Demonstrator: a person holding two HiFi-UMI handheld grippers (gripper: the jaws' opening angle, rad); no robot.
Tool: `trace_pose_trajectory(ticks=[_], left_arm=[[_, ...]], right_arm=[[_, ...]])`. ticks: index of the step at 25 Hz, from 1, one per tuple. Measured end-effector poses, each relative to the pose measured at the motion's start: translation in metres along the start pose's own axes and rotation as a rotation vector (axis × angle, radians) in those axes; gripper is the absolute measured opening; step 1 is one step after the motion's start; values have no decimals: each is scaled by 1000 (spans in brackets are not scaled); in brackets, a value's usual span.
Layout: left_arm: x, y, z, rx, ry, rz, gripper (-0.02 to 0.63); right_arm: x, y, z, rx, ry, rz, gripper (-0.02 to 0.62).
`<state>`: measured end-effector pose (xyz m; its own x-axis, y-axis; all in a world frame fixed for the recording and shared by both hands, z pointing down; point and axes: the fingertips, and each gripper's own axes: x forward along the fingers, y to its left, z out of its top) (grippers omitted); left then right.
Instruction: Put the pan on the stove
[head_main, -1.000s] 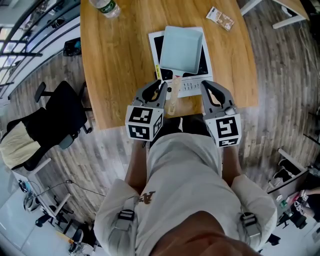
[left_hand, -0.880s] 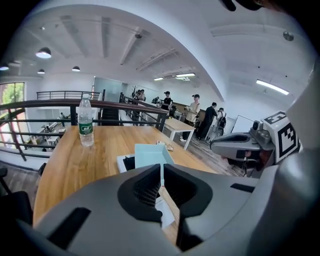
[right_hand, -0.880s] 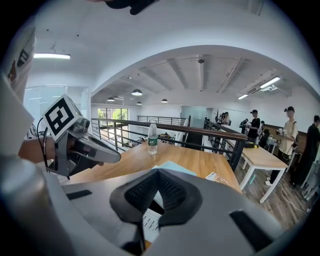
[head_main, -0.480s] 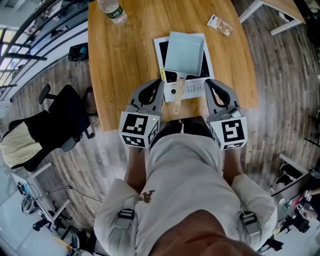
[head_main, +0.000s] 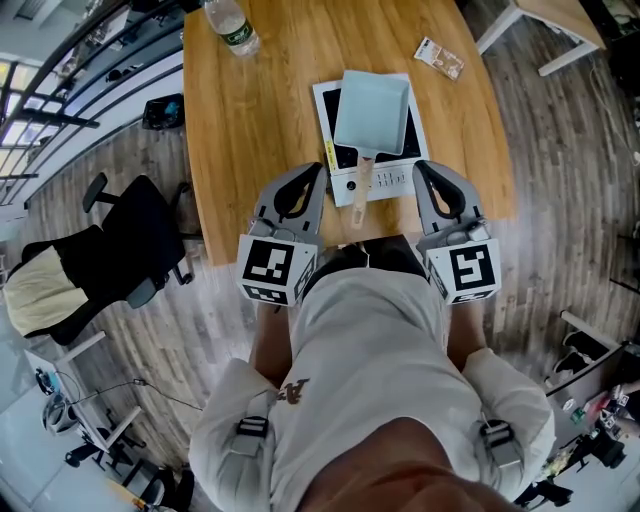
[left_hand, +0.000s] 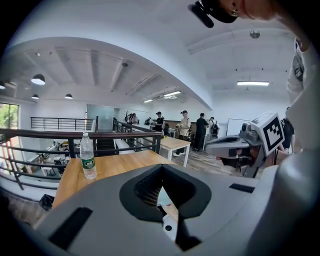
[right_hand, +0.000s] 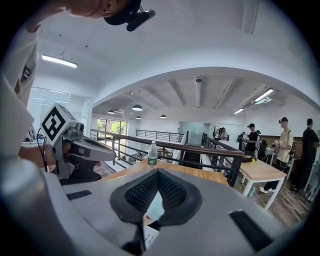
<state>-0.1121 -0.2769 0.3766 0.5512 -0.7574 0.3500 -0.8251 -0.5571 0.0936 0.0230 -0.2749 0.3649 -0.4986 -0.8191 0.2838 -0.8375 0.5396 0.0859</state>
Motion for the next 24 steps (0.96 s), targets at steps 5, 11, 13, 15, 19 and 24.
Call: trace_pose_trajectory(ticks=[5, 11, 13, 15, 19, 24], left_arm=[[-2, -6, 2, 27, -12, -25, 18], [-4, -9, 4, 36, -18, -40, 18], [-4, -10, 3, 41, -18, -45, 18], [-3, -10, 2, 45, -16, -49, 18], [-2, -11, -1, 46, -8, -52, 18], [-6, -12, -4, 44, -4, -55, 18]], right_arm=[[-2, 4, -1, 0, 7, -2, 14], [-4, 5, 0, -3, 11, -10, 14], [-4, 5, -1, -3, 14, -12, 14], [-4, 6, -3, -6, 17, -13, 14], [-4, 7, -6, -4, 27, -17, 14], [-7, 10, -8, -8, 38, -16, 14]])
